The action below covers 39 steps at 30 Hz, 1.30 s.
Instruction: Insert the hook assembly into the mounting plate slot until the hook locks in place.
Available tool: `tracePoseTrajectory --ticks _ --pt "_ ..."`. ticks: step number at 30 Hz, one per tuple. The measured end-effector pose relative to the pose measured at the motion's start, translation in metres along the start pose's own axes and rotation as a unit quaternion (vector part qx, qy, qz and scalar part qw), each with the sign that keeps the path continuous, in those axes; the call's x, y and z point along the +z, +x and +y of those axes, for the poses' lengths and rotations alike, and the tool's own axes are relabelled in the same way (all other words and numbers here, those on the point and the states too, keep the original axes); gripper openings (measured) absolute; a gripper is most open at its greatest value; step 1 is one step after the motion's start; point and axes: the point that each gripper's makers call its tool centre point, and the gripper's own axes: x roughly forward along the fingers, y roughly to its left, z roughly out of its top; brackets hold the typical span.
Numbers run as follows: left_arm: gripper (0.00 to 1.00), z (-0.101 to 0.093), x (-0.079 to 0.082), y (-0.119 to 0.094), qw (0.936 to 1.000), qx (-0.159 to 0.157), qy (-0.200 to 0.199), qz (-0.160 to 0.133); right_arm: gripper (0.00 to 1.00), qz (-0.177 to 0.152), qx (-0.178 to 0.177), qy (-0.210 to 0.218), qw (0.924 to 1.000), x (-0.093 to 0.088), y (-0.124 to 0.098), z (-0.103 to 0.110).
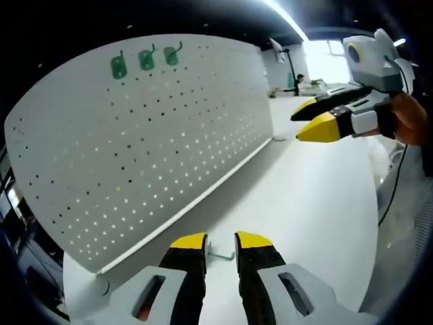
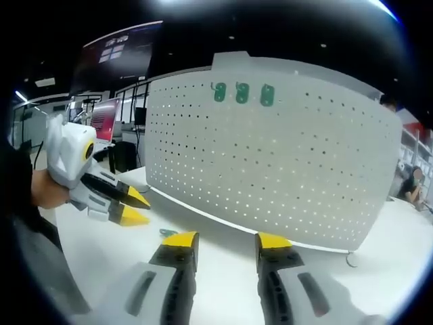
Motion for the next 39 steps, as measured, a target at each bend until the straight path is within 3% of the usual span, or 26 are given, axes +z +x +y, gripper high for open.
tracePoseTrajectory --ticks 15,32,39 --pt "0.11 0.009 -0.027 0.048 0.9975 -0.024 0.027 0.06 0.33 0.02 0.01 0.007 0.9997 -0.01 0.005 0.003" --pt "0.08 0.012 -0.049 0.076 0.9926 -0.038 0.053 0.102 0.33 0.028 0.008 0.023 0.9993 -0.015 0.007 -0.001" --pt "0.07 0.011 -0.055 0.079 0.9909 -0.044 0.058 0.113 0.33 0.03 0.006 0.029 0.9991 -0.016 0.008 -0.004"
